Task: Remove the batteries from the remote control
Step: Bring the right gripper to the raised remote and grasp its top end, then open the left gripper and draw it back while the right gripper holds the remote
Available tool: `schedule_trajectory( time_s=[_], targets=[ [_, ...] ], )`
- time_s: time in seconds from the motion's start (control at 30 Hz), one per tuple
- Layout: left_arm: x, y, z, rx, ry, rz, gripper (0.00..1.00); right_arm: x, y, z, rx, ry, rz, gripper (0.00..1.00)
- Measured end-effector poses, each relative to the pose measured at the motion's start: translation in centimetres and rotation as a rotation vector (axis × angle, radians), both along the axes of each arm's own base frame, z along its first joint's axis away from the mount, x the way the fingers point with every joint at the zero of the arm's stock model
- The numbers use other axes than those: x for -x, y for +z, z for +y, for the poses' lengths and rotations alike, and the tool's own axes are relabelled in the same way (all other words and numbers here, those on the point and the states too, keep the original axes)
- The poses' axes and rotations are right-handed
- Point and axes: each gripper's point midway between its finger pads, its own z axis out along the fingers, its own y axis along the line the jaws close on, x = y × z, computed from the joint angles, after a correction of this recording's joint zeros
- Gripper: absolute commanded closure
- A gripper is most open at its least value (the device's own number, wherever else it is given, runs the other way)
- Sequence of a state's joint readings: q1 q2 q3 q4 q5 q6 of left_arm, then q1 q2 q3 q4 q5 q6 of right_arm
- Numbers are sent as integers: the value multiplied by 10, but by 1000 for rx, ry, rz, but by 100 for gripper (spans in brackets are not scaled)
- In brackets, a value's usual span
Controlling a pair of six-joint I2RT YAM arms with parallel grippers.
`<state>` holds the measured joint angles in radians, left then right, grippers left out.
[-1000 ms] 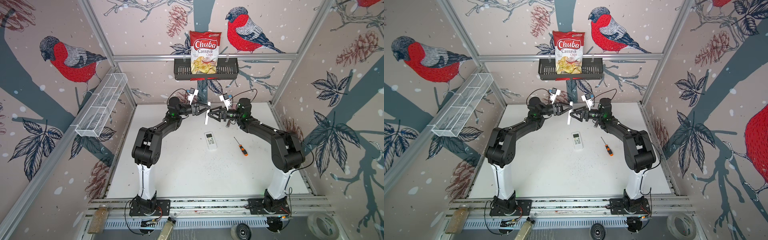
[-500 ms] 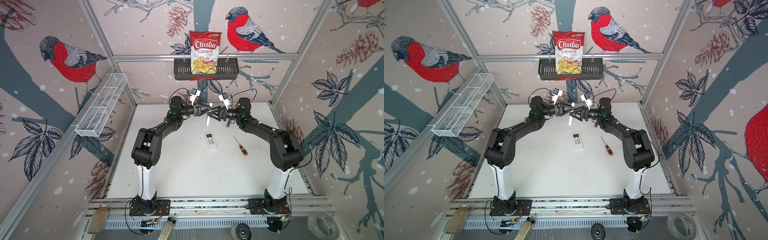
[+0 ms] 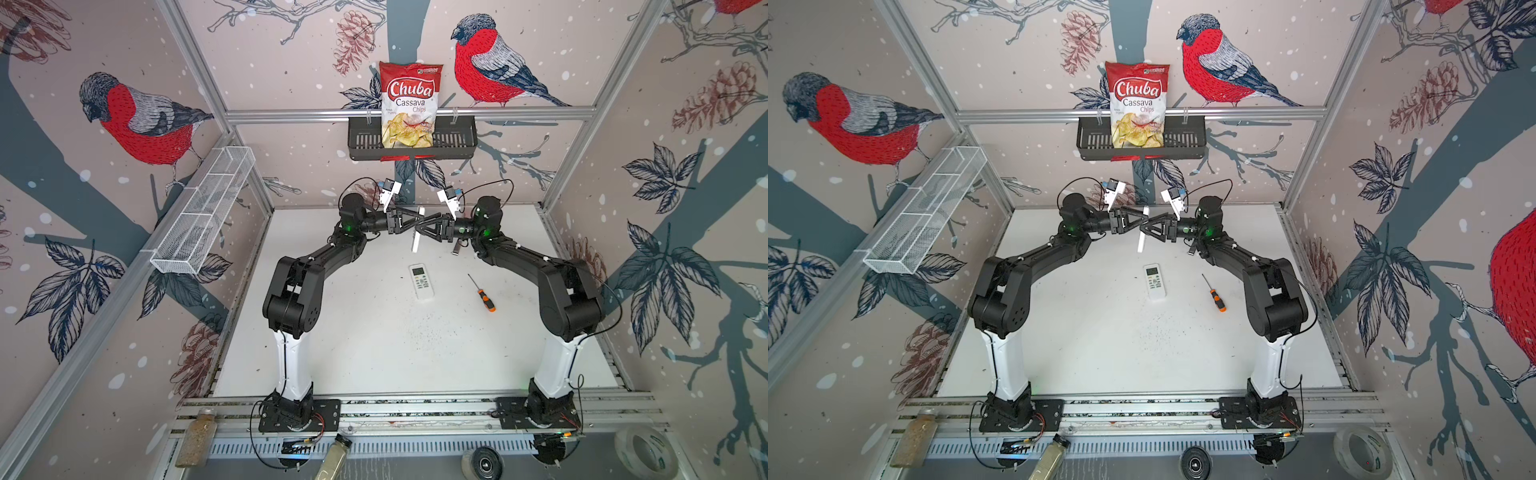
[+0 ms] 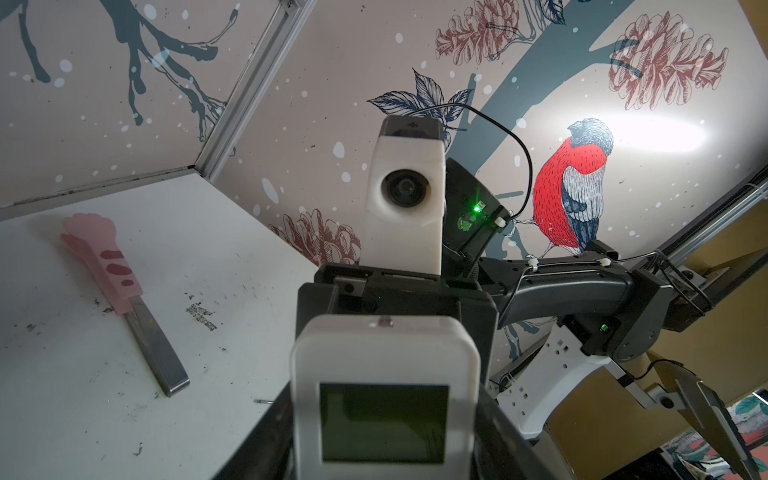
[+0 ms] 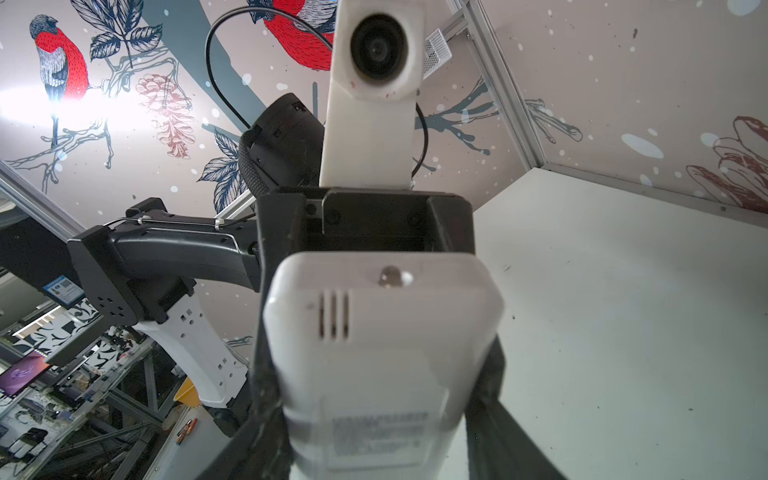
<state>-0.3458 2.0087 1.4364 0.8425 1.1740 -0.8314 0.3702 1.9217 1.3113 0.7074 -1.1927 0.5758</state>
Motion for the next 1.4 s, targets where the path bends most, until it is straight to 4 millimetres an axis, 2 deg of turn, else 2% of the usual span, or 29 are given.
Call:
schedule_trajectory(
  time_s=[0.27, 0.4, 0.47, 0.6, 0.63, 0.67, 0.8, 0.97, 1.17, 1.23, 1.3, 1.4],
  targets=[
    [0, -1, 0, -1, 0, -8, 70, 2, 0, 0, 0, 10, 15, 50],
    [0, -1, 0, -1, 0, -7, 61, 1, 0, 0, -3, 11, 17, 54],
    [0, -1, 0, -1, 0, -8, 52, 1, 0, -1, -5, 9, 15, 56],
    [-1, -2, 0, -7, 3, -10, 23, 0, -1, -2, -10, 6, 6, 59],
    [-2, -3, 0, -10, 4, -5, 10, 0, -3, -2, -9, 5, 9, 59],
    [-3, -5, -1, -15, 8, -5, 2, -1, -4, -2, -10, 0, 12, 60],
    [-9, -11, -1, -39, 36, 13, 2, -2, -2, -5, -24, -6, 6, 61],
    [-21, -9, 2, -68, 91, -8, 2, -2, -2, -8, -34, -12, 13, 62],
    [-39, 2, 28, -109, 260, -56, 3, -8, -4, -11, -44, -55, 50, 65],
    [-34, 2, 39, -138, 339, -86, 3, -16, -3, -16, -51, -95, 78, 65],
    [-20, -4, 54, -173, 433, -121, 3, -27, -1, -22, -64, -150, 109, 65],
    [-3, -20, 83, -220, 606, -161, 4, -49, 0, -29, -77, -261, 158, 65]
  ],
)
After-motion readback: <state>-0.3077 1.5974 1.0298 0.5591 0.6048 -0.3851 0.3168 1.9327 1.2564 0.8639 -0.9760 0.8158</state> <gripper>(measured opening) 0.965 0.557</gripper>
